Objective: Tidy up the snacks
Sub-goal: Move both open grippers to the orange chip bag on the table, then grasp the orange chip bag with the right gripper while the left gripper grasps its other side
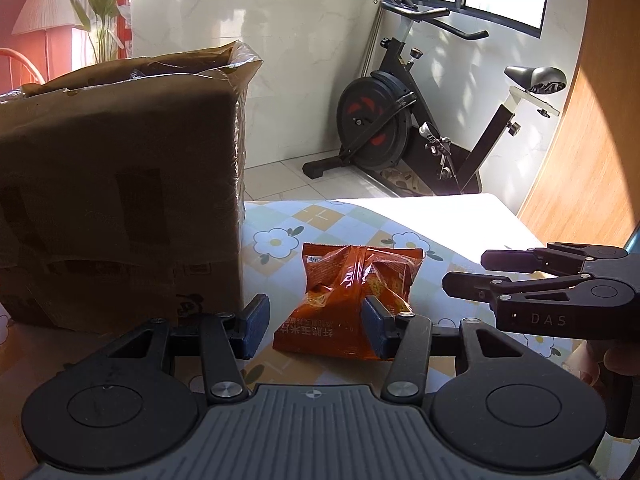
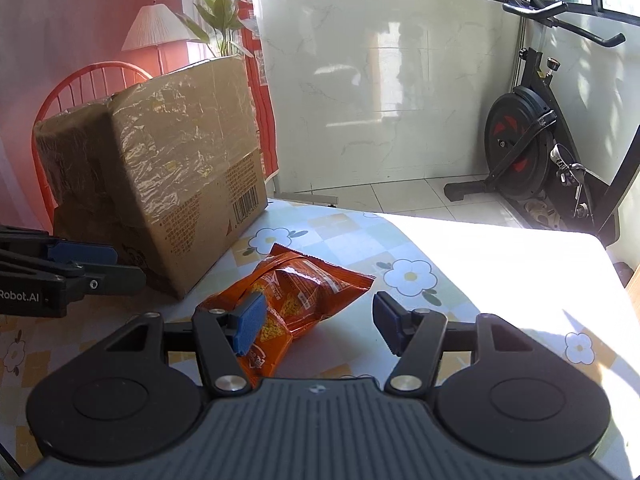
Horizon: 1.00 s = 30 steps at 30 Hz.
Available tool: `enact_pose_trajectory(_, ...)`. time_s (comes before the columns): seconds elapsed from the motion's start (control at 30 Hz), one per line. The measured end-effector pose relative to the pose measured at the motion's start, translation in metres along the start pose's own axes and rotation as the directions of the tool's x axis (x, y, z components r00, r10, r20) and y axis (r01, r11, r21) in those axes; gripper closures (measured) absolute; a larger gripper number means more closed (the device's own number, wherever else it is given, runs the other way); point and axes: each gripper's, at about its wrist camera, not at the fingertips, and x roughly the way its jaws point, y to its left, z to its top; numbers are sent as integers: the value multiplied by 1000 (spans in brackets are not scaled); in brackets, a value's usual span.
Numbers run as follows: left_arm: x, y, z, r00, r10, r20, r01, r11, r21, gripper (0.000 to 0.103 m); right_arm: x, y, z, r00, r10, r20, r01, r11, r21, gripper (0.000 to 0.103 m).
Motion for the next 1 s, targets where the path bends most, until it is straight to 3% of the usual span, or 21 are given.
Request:
enact_pose_trajectory(0.47,39,10,3,994,-61,-88,61,998,-5,49,39,0,-9,987,125,-98,-119,990,70,40)
enact_pose_trajectory(0.57,48,13,2,993,-55,-104,54,998,-13,49,51,5,-8,984,135,-119,-126,989,77,33)
enact_pose_trajectory(0.7,56,19,3,991,-63,-121,59,998,-34,49,72,12,-12,970,164,-182,-151,985,86,34)
enact_pose_trajectory(0.77,58,19,3,990,-69,-127,65,997,-35,49,74,13,-16,967,172,-189,-160,984,80,63)
enact_pose_trajectory(0.8,59,19,3,989,-72,-128,68,997,-35,49,73,12,-17,967,177,-182,-164,983,84,63)
enact_pose_trajectory(0.87,62,18,3,988,-80,-132,76,996,-37,49,67,9,-19,967,195,-161,-183,979,89,73)
enact_pose_trajectory(1.0,71,16,0,984,-98,-148,92,994,-51,49,53,3,-27,965,208,-157,-200,977,66,77)
